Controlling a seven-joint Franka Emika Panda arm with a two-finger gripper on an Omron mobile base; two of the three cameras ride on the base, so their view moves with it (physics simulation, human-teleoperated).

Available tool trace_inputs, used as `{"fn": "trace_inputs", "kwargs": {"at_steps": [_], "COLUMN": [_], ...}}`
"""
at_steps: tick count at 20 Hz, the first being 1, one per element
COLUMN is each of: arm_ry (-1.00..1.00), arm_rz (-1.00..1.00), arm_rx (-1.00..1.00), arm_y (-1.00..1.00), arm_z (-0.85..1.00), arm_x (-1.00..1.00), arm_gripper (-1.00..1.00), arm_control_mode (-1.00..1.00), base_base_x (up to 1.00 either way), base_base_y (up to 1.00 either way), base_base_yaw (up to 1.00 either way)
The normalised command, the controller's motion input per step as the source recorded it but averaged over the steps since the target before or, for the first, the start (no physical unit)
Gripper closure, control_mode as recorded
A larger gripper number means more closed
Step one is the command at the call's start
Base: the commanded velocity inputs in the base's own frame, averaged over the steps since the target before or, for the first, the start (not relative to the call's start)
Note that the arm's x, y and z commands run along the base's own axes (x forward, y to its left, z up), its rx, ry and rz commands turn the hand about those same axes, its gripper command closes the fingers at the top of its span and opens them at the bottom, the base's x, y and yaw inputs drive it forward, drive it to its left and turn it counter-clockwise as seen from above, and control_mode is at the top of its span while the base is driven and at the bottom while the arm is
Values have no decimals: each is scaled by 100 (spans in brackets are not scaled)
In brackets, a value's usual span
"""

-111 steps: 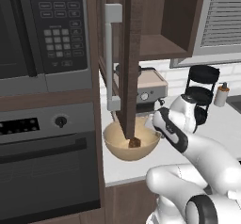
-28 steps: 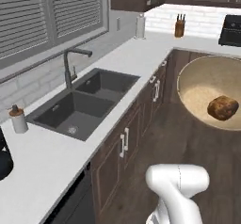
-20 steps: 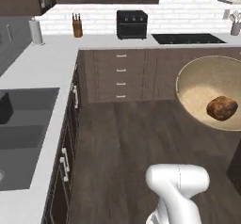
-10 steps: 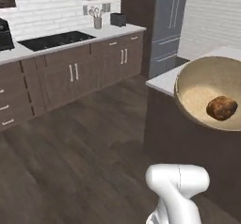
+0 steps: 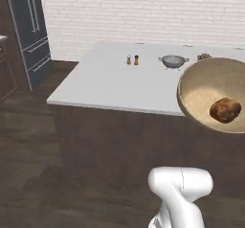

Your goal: Open the cabinet, pick up the bread from the cabinet and place it in the basket. Then move the basket to the dining counter.

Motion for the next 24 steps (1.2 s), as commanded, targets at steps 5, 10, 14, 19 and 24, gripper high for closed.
{"fn": "trace_inputs", "kwargs": {"at_steps": [5,10,14,19,24], "arm_ry": [0,0,0,0,0], "arm_rz": [0,0,0,0,0], "arm_rx": [0,0,0,0,0], "arm_y": [0,0,0,0,0], "arm_z": [0,0,0,0,0], "arm_x": [0,0,0,0,0], "arm_gripper": [100,100,100,100,100], "arm_control_mode": [100,100,100,100,100], "base_base_x": [66,100,100,70,4], "base_base_y": [11,5,0,0,0], "base_base_yaw": [-60,-3,0,-1,-21]}}
